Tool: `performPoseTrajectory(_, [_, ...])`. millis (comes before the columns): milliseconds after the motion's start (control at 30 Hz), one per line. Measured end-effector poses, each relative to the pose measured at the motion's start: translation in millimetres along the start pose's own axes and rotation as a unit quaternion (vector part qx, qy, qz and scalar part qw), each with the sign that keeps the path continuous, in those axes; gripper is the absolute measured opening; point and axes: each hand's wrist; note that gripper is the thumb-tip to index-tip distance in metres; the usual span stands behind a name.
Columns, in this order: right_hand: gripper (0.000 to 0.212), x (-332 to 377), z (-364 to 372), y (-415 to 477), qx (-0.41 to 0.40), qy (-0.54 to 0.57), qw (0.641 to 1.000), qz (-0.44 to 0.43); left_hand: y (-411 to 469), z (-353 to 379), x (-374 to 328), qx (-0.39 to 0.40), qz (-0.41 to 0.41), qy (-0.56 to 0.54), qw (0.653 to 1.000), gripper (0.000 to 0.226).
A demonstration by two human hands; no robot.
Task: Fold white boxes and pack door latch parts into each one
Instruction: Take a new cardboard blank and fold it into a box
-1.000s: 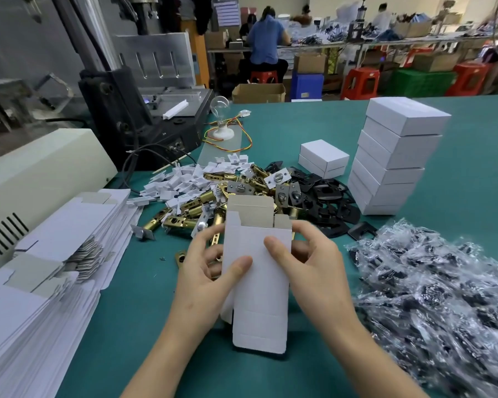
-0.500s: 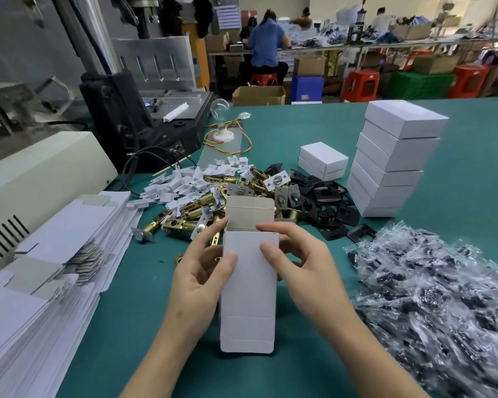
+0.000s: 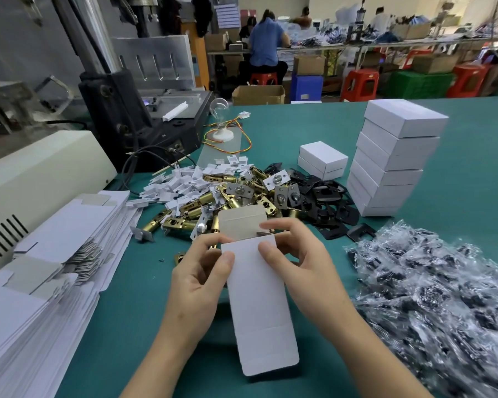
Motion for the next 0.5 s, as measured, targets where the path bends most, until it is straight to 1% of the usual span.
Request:
performPoseTrajectory(67, [0.017, -0.3, -0.8, 0.9, -0.009, 0.013, 1.0, 0.006, 0.7, 1.0, -0.1, -0.004, -0.002, -0.006, 1.0, 0.025])
performPoseTrajectory(233, [0.013, -1.8, 0.5, 1.7, -0.003, -0.007, 1.0, 0.013, 4.4, 1.7, 2.6, -0.019, -0.016, -0.007, 1.0, 0.027])
performPoseTrajectory(367, [0.013, -2.0, -0.5, 2.1, 0.005, -0.007, 1.0, 0.026, 3.4, 0.8, 0.0, -0.046, 0.002, 0.008, 0.999, 0.019])
performPoseTrajectory(400, [0.013, -1.9, -1.3, 2.2, 0.006, -0.005, 1.0, 0.028, 3.1, 0.9, -0.6, -0.053, 0.002, -0.002, 0.999, 0.023])
performPoseTrajectory(500, [0.017, -2.2, -1.6, 2.2, 0.01, 0.005, 0.999, 0.038, 3.9, 1.5, -2.1, -0.048, -0.009, -0.048, 0.998, 0.051])
Point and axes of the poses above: each hand's wrist, its own y-axis towards the middle knuckle, its own z-axis out of the palm, x = y × z, and after that the axes turned 3 degrees about -x, right-handed
